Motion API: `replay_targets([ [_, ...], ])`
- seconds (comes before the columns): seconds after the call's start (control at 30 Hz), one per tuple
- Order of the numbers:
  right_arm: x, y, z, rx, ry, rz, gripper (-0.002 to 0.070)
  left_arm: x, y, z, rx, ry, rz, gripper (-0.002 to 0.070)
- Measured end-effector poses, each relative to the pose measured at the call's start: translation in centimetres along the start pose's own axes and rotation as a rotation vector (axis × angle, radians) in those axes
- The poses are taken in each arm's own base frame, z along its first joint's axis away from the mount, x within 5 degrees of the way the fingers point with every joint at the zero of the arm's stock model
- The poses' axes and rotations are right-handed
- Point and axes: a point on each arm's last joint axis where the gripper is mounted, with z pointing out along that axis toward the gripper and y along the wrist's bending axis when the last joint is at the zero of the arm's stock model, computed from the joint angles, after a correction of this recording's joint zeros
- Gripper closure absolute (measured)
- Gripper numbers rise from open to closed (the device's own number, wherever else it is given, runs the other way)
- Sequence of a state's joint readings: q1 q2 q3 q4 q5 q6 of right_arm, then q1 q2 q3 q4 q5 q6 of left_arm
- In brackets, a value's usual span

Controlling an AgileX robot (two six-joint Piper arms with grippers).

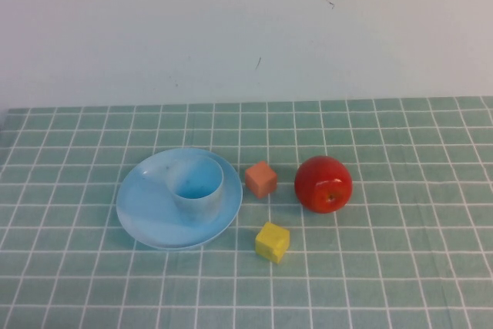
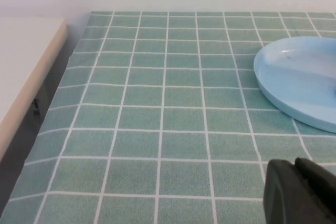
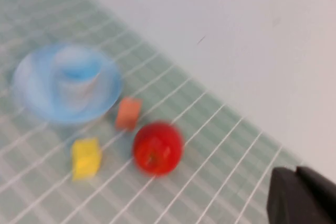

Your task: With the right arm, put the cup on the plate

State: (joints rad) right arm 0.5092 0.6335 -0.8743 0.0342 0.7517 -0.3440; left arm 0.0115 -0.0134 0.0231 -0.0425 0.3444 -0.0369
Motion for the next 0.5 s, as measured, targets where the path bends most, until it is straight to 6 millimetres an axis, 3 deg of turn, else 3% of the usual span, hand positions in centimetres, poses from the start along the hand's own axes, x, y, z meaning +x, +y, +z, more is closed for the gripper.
replay_targets([
  [0.1,2.3,-0.5,0.3,0.176,-0.204,0.086,0.0678,0.0,0.0,0.0,0.0,0.0,0.0,0.0678],
  [0.23,7.5,0.0,0.8,0.376,-0.385,0.165,0.0678,0.0,0.0,0.0,0.0,0.0,0.0,0.0678],
  [0.37,13.6,1.4,2.1,0.498,-0.381,0.204,0.0678,0.0,0.0,0.0,0.0,0.0,0.0,0.0678],
  [0.5,17.5,2.6,2.9,0.567,-0.32,0.252,0.0678,0.0,0.0,0.0,0.0,0.0,0.0,0.0678],
])
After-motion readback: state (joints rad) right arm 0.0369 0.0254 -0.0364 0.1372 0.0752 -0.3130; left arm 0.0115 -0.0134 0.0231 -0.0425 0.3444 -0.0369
